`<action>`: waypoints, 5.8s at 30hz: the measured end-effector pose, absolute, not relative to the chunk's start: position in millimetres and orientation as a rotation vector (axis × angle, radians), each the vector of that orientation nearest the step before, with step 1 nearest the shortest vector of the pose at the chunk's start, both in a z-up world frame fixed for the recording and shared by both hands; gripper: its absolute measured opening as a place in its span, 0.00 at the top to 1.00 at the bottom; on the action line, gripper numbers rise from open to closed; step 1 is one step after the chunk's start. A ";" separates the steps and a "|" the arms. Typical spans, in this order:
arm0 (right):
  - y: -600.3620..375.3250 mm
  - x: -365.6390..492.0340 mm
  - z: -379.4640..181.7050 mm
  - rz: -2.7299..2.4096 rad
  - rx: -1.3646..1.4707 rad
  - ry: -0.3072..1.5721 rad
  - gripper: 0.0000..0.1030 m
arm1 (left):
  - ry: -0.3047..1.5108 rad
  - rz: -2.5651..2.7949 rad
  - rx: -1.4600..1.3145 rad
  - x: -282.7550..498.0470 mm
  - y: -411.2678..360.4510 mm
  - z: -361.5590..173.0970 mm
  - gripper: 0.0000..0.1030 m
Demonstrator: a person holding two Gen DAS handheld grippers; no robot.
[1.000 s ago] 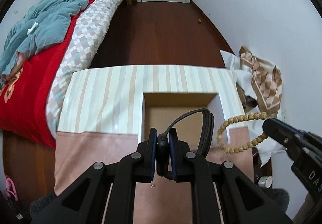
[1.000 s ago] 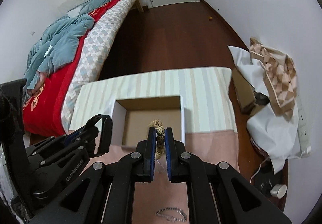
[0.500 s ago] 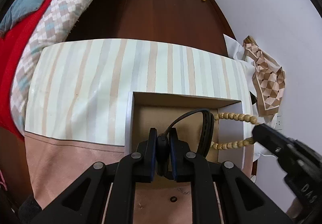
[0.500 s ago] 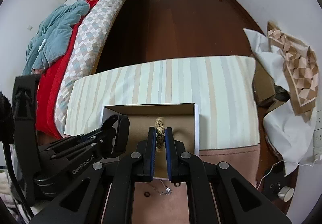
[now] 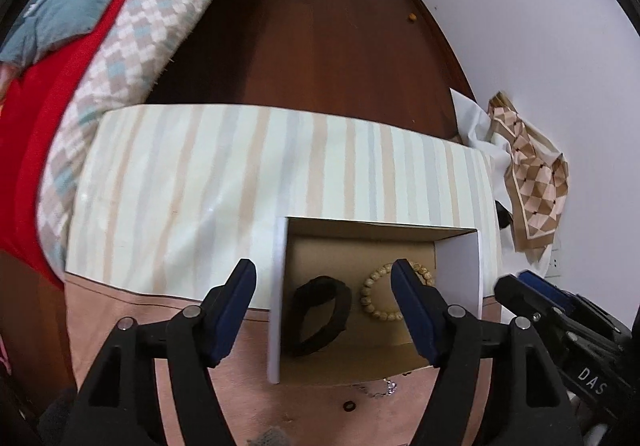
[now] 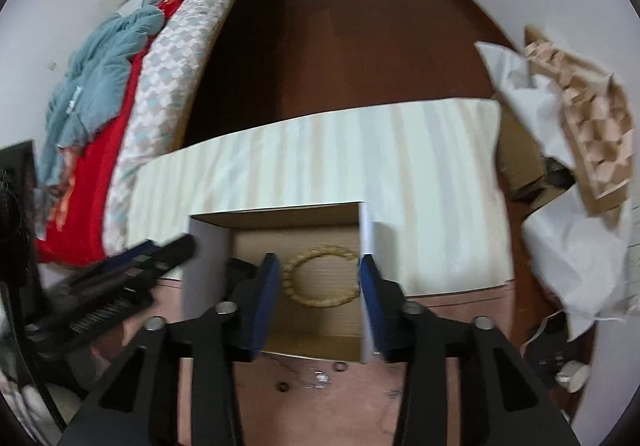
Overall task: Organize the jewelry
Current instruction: 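Carry the watch band into the box and open the left gripper while the right drops the bead bracelet in, then lift both open grippers out of the box and back over the table, then grasp the tiny silver earring with the left gripper while the right gripper grasps the thick silver chain bracelet, then carry the earring into the box with the left gripper while the right drops the chain bracelet in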
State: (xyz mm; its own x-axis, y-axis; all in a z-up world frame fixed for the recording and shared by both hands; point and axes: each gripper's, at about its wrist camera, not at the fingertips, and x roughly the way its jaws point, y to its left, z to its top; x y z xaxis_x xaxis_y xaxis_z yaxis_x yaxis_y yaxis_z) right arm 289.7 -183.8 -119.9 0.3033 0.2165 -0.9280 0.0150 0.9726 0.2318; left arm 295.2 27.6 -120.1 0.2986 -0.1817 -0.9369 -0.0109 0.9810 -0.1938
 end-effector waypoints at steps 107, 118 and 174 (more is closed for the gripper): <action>-200.1 98.8 -218.4 -0.074 0.148 1.234 0.99 | 1.282 -0.021 0.009 137.7 1.5 -222.7 0.94; -197.6 94.2 -177.7 -0.024 0.172 1.162 1.00 | 1.205 -0.056 0.010 111.8 3.6 -180.3 0.94; -188.8 144.0 -86.7 0.183 0.294 1.024 0.85 | 1.127 -0.148 -0.100 157.8 18.9 -114.6 0.94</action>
State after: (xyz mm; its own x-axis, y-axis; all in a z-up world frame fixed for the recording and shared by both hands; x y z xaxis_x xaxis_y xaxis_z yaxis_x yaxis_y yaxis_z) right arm 144.0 -188.8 -86.7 0.5092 0.2862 -0.8117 -0.0131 0.9456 0.3252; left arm 157.8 18.9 -114.6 0.4215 -0.1683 -0.8911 0.0674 0.9857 -0.1543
